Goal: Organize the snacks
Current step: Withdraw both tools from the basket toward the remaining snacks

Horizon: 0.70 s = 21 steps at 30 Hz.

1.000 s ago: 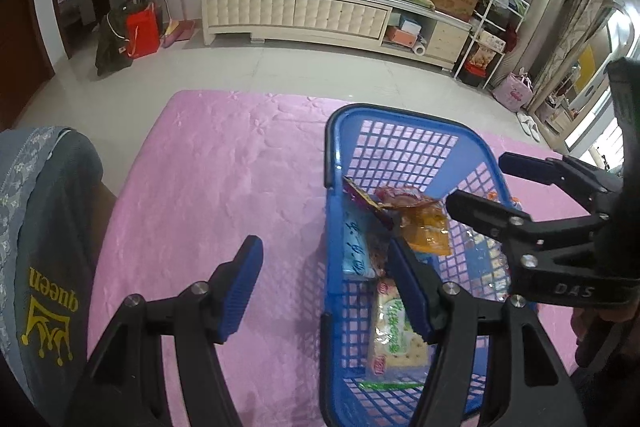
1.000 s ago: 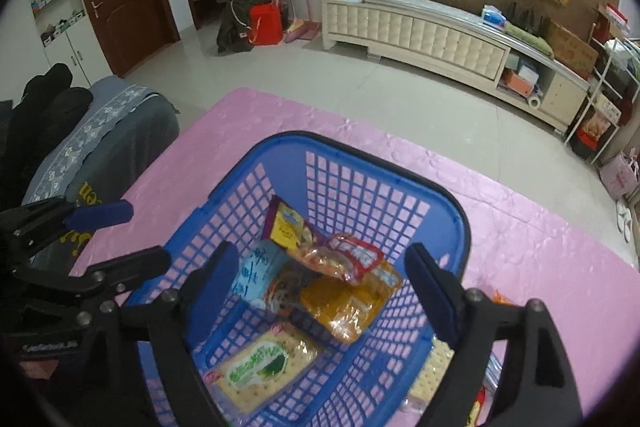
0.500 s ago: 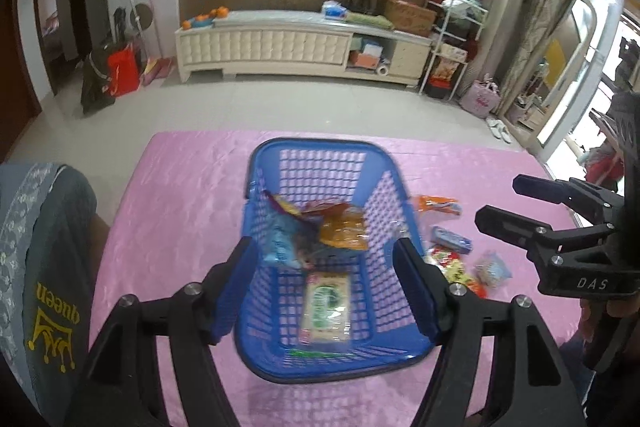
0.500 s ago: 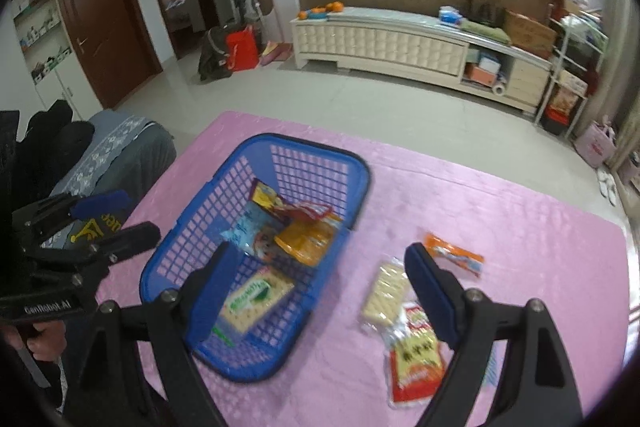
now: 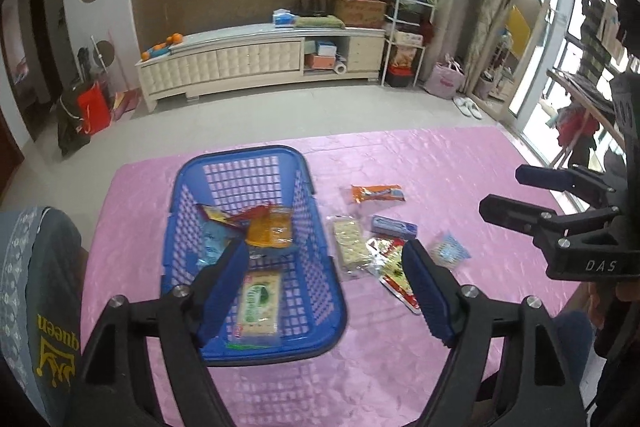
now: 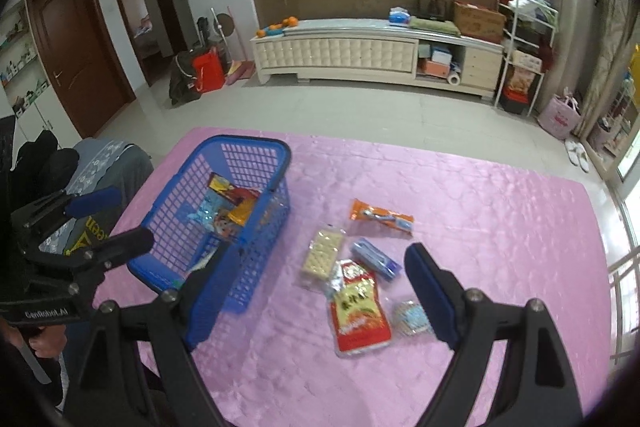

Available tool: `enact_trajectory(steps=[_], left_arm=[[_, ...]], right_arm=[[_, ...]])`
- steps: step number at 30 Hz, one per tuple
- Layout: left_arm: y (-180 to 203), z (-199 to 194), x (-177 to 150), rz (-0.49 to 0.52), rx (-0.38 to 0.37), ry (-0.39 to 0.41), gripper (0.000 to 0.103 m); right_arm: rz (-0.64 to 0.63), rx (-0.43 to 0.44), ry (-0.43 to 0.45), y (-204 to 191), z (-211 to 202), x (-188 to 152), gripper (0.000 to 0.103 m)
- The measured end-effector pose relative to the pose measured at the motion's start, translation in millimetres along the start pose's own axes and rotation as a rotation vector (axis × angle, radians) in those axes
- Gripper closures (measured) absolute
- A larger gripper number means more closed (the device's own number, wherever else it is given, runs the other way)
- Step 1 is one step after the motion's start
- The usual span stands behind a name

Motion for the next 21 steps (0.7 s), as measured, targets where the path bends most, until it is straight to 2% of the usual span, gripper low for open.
enact_trajectory(steps=[12, 16, 21], left_arm=[[54.6, 34.9, -2.3, 0.071, -0.024, -0.080, 0.026], [71.2, 53.1, -4.6, 0.102, -0.038, -0.127, 0.023], [82.6, 76.7, -4.4, 0.089, -0.054, -0.185, 0.023]], right_arm=[[0.077, -0.004, -0.014, 56.5, -6.3, -27.5, 0.015], [0.106, -0.006, -0.059, 75.5, 0.5, -38.0, 0.015], [0.146, -0.001, -0.113, 95.5, 10.5, -48.6, 0.015]])
Point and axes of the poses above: each gripper's, at about its wrist camera, not at the fingertips, and z roughly the way its jaws point, y to its right, x to its top, the point moved 8 cm from there along z, roughly the way its jaws point, and after that the axes turned 2 degrees about -x, right-handed, at the moved point
